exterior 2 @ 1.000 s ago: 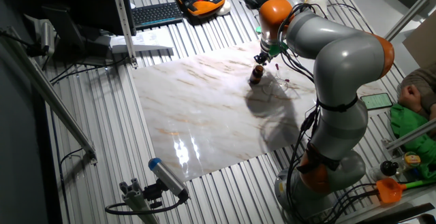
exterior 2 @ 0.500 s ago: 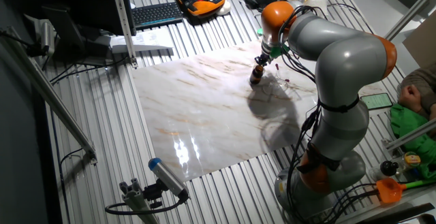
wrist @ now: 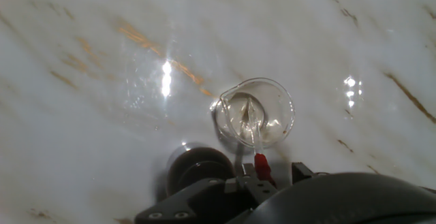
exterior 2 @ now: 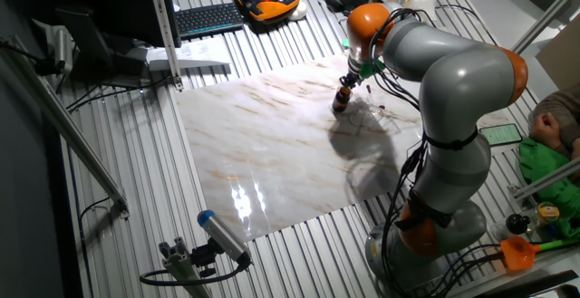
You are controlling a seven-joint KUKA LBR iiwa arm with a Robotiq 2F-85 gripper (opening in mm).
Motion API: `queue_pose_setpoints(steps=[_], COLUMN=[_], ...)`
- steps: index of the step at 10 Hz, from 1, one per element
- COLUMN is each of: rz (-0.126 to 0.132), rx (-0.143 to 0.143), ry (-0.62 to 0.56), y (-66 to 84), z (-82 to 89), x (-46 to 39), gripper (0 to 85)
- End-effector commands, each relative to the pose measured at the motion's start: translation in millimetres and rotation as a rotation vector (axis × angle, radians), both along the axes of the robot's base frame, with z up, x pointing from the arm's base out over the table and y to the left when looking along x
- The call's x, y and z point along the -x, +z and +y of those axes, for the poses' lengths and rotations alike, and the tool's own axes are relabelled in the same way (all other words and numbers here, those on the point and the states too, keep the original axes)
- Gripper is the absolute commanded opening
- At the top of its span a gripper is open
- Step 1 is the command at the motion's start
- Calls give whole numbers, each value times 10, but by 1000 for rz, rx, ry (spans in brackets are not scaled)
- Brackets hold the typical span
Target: Transfer liquid using a dropper
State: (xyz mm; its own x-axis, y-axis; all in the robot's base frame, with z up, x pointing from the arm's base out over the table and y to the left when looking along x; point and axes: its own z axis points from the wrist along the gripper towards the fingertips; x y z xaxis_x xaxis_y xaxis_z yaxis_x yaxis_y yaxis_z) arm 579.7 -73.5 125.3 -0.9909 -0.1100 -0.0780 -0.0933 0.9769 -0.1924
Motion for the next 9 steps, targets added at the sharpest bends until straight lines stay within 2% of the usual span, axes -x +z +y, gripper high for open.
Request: queue_pose_setpoints(steps=[1, 3, 4, 6, 8, 9], rz=[1, -13, -23, -30, -67, -70], rx=[1, 2, 1, 11, 17, 18], ry=[4, 7, 9, 23, 34, 35], y=[-4, 30, 81, 119, 106, 100], z=[-4, 0, 10, 12, 0, -4], x=[1, 0, 3, 15, 12, 8], gripper=[340, 340, 170, 170, 170, 170])
